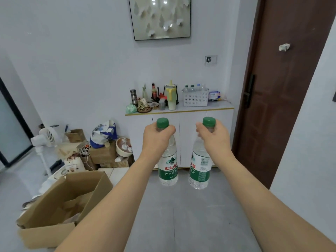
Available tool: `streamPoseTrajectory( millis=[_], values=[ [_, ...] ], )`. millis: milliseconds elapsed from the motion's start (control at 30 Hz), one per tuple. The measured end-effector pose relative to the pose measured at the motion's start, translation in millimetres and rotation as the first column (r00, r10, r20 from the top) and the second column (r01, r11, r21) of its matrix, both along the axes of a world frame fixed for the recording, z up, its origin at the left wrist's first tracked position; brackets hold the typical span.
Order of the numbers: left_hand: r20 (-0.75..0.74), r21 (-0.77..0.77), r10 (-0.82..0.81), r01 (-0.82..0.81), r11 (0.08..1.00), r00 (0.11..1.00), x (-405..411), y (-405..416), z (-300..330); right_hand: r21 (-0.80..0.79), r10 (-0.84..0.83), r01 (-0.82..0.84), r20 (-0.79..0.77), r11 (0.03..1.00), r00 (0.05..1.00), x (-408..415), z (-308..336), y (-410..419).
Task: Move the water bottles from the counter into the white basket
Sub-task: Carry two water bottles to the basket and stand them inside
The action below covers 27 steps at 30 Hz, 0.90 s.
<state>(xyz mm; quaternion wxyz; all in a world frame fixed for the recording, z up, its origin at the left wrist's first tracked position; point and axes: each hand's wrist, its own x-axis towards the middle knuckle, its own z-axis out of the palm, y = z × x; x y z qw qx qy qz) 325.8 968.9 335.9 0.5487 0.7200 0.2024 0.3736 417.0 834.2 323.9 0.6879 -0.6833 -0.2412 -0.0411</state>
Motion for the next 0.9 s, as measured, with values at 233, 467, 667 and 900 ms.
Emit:
streamPoseTrajectory(
  millis=[233, 467, 667, 900],
  values=[
    [0.041, 0.012, -0.073, 0.073, 0.997, 0.997, 75.7, 60.9, 22.6, 0.013, -0.031, 0.03, 0.035, 0.999, 0.999, 71.2, 17.1, 58.9],
    [0.04, -0.033, -0.092, 0.094, 0.995, 0.995, 175.9, 95.3, 23.8, -0.001, -0.056, 0.056, 0.015, 0.998, 0.998, 169.5, 13.4, 89.2],
    [0.052, -0.059, -0.086, 0.089, 0.994, 0.995, 269.3, 111.5, 29.0, 0.041, -0.028, 0.026, 0.04, 0.999, 0.999, 269.5, 15.5, 107.5],
    [0.095, -0.078, -0.103, 0.11, 0.991, 0.99, 373.2, 136.2, 48.2, 0.071, -0.032, 0.029, 0.05, 0.997, 0.998, 374.7, 39.3, 130.3]
  ],
)
